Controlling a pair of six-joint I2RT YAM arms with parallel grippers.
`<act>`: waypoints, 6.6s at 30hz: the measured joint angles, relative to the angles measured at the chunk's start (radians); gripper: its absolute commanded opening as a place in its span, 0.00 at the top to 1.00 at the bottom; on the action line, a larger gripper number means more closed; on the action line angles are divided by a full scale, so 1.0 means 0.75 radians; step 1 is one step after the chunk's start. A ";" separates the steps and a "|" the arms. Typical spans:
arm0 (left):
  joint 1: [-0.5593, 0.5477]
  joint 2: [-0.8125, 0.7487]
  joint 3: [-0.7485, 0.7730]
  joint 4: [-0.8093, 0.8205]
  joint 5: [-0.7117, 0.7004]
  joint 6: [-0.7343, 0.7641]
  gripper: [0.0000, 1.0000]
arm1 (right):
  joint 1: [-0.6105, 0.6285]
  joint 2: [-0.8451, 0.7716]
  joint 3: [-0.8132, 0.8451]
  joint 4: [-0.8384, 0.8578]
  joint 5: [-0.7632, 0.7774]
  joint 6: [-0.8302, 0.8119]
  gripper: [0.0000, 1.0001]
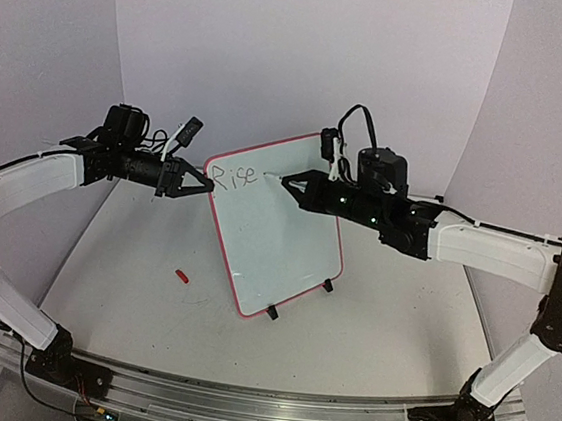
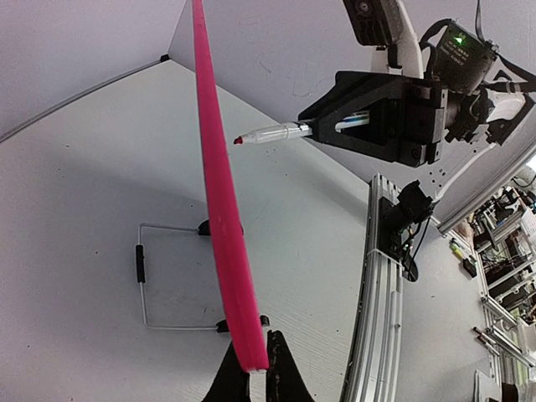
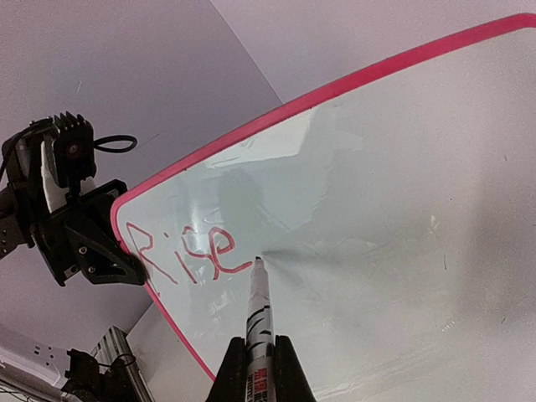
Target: Write a sentence on the whiteboard
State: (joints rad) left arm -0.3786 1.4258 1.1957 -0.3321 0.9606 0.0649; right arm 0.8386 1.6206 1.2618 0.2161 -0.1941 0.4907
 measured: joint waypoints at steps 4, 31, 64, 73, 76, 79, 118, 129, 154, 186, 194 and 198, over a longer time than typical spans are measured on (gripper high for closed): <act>-0.002 -0.001 0.000 0.000 0.005 0.010 1.00 | -0.002 -0.038 -0.007 0.005 0.023 -0.006 1.00; -0.003 -0.001 0.000 -0.001 0.003 0.013 1.00 | -0.003 0.017 -0.006 0.001 0.040 -0.010 1.00; -0.004 -0.003 0.000 -0.004 0.002 0.015 1.00 | -0.003 -0.010 -0.050 -0.014 0.061 0.014 1.00; -0.011 -0.008 0.001 -0.010 0.002 0.022 1.00 | -0.003 -0.018 -0.058 0.047 -0.124 0.011 1.00; -0.012 -0.009 0.001 -0.010 0.002 0.023 1.00 | -0.003 -0.058 -0.088 0.102 -0.166 0.017 1.00; -0.012 -0.010 0.001 -0.011 0.001 0.023 1.00 | -0.003 -0.128 -0.107 0.122 -0.181 0.014 1.00; -0.020 -0.010 0.001 -0.010 -0.009 0.023 1.00 | 0.030 0.074 -0.063 -0.101 -0.407 -0.101 1.00; -0.020 -0.010 0.001 -0.010 -0.009 0.023 1.00 | 0.031 0.148 0.040 -0.094 -0.451 -0.104 1.00; -0.027 -0.010 0.003 -0.010 -0.017 0.024 1.00 | 0.059 0.180 0.063 -0.136 -0.440 -0.113 1.00; -0.048 -0.010 0.011 -0.011 -0.032 0.033 1.00 | 0.077 0.090 0.016 -0.186 -0.302 -0.131 1.00; -0.050 -0.010 0.011 -0.011 -0.039 0.033 1.00 | 0.075 0.089 0.016 -0.185 -0.250 -0.129 1.00; -0.050 -0.010 0.011 -0.011 -0.040 0.033 1.00 | 0.075 0.089 0.016 -0.185 -0.250 -0.129 1.00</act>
State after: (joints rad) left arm -0.4160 1.4185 1.2041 -0.3401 0.9306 0.0898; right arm 0.8948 1.6875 1.2736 0.0772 -0.3813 0.3939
